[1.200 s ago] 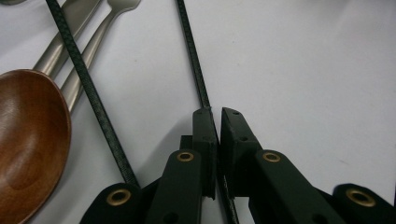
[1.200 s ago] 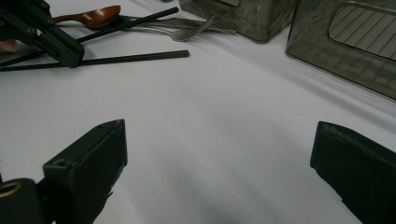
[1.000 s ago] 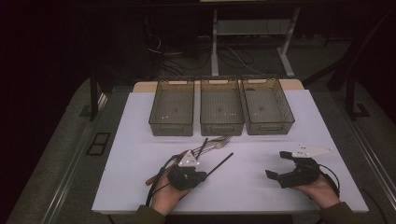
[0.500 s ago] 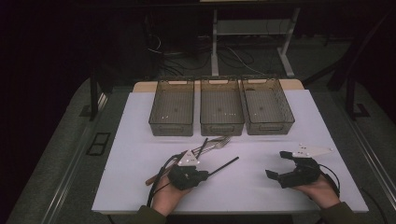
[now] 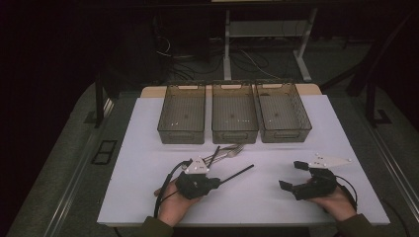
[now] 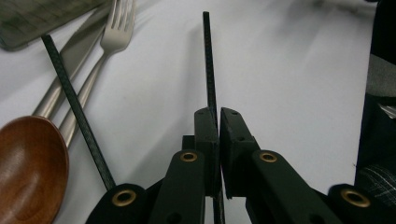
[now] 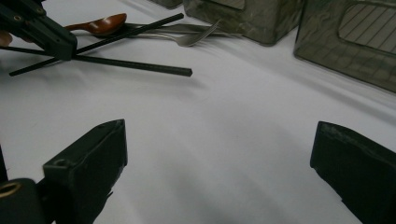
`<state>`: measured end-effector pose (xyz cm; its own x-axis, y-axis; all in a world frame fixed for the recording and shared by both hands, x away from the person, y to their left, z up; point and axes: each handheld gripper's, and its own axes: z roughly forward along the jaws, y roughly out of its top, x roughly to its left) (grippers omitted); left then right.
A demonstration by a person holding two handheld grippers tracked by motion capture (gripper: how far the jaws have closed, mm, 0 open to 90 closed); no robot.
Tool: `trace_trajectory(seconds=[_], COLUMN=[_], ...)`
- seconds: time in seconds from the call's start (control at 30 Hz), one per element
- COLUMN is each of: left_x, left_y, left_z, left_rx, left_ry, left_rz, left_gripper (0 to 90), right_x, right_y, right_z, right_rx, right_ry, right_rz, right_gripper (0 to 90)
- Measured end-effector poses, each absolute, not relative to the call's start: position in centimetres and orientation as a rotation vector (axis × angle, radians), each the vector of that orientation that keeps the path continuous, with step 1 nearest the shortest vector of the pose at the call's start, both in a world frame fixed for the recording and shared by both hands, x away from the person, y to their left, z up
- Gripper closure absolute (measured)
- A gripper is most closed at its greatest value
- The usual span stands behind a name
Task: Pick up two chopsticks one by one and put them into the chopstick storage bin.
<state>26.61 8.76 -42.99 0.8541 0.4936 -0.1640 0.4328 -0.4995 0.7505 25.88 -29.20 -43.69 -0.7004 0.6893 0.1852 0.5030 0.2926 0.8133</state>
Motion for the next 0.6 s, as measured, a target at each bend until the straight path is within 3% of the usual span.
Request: trace_trajectory(seconds=[0.6], left_x=[27.2], left_y=[10.1], left_z=[-41.2], left_rx=[2.126], left_ry=[0.594], left_rz=[0.108], left_gripper=[85.6], right_x=[26.4], right_y=[-29.2], right_z=[-44.3], right_rx=[1.089], right_ry=[2.356], right_rz=[1.341], right_gripper=[3.3])
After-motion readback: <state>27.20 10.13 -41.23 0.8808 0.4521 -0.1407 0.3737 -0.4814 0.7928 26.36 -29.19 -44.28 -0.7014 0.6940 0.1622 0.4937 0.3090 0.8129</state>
